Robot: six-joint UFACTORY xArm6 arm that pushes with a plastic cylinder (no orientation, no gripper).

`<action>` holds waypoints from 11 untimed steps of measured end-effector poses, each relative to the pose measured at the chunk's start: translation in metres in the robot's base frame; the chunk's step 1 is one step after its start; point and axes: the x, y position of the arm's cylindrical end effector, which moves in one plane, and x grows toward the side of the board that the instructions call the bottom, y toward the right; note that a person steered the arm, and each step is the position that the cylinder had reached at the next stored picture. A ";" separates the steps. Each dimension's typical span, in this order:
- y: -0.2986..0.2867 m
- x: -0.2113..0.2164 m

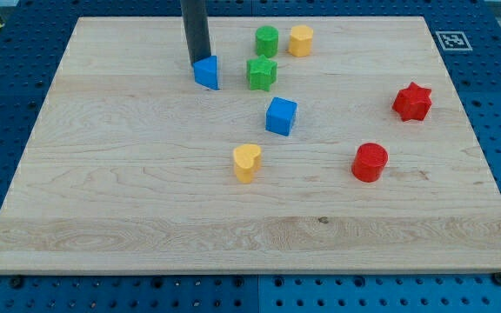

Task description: Slightly move the blue triangle diagonal to the green star

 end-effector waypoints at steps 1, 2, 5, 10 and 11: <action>0.017 -0.002; 0.042 -0.013; 0.038 0.007; -0.015 0.021; -0.010 0.026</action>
